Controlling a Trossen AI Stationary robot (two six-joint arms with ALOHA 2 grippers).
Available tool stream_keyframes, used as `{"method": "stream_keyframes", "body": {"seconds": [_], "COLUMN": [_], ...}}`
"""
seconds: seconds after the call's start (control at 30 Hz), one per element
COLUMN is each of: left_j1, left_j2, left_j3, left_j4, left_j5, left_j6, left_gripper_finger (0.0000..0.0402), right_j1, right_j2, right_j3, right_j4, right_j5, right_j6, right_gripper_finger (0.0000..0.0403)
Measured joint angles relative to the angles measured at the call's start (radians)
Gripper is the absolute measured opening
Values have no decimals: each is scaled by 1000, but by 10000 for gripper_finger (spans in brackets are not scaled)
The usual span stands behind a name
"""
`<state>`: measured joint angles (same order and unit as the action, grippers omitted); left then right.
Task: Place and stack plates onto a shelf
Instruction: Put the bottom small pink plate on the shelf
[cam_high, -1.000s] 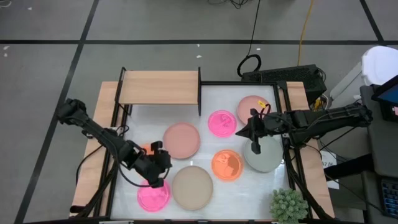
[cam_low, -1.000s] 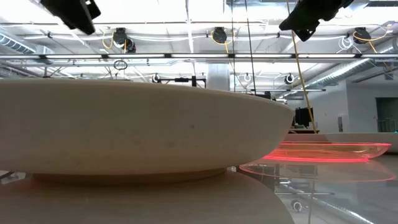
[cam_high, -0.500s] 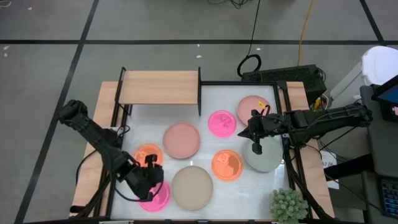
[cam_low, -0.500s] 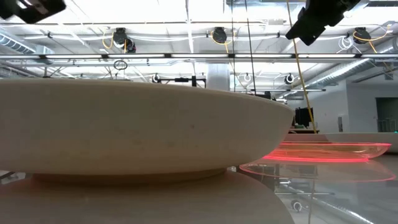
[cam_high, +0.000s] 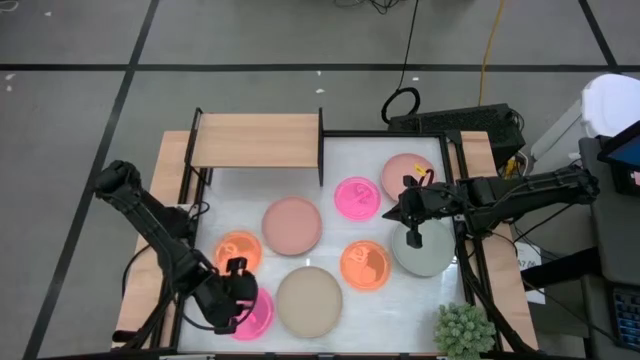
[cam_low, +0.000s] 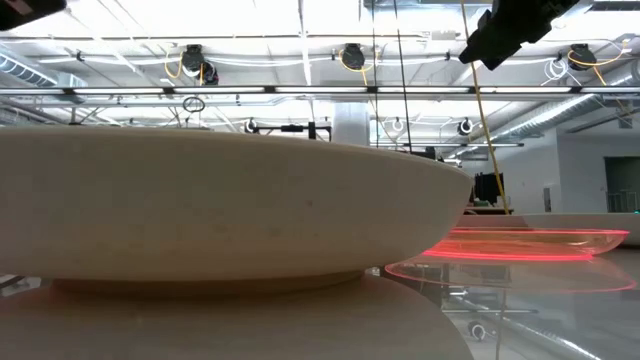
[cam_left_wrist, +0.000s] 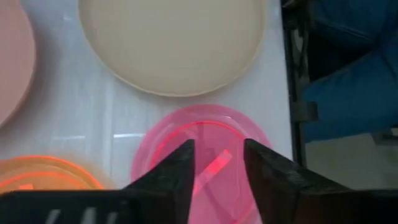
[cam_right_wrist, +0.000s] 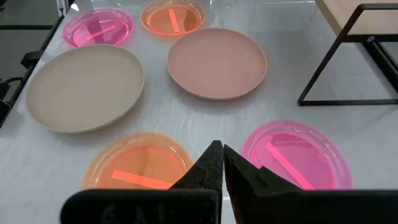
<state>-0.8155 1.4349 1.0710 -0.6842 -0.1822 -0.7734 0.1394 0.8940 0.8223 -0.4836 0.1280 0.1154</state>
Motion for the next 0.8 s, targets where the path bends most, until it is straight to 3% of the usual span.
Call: {"method": "stream_keyframes", "body": {"seconds": [0.23,0.8], "left_j1": [-110,-265], "left_j2": [13,267], "left_j3": [0,0], "left_j4": [80,191], "left_j5": [27,76], "left_j6": [-18,-67], "left_gripper_finger": [198,202], "right_j1": [0,0], "right_j2": [0,0], "right_j3": [-33,-68], "right_j4": [8,80], "right_j5": [1,1], "right_j6": [-12,-26], "right_gripper_finger": [0,0]}}
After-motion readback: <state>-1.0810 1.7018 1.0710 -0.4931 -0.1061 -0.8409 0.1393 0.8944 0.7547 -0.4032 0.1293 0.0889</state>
